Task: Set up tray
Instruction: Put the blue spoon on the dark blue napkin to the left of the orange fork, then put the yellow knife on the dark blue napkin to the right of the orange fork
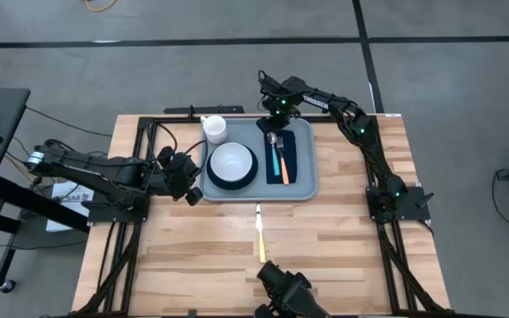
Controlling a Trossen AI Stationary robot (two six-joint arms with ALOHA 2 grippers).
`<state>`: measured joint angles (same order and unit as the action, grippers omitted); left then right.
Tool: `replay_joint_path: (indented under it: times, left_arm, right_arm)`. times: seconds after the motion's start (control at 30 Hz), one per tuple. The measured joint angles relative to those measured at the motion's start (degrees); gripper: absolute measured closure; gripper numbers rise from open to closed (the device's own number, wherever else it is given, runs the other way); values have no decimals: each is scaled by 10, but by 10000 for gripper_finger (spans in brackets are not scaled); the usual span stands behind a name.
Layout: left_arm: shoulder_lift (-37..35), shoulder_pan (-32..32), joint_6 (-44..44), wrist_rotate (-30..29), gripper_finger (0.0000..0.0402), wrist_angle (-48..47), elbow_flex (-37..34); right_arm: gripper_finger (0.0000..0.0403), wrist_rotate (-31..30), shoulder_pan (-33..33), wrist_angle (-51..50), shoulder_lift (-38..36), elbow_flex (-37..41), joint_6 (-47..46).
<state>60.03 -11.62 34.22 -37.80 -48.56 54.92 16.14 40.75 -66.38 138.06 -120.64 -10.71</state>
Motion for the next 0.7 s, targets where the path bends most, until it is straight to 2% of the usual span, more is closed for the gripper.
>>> replay_joint_path:
  times: [0.3, 0.5, 0.7]
  left_arm:
    - [0, 0, 0, 0, 372, 0, 0]
    - [0, 0, -8, 0, 372, 0, 0]
    - [0, 0, -35, 0, 372, -6, 0]
  right_arm:
    - [284, 1, 0, 0, 0, 0, 7]
    - [262, 3, 3, -33, -21, -26, 62]
    - [255, 3, -1, -49, -93, -41, 121]
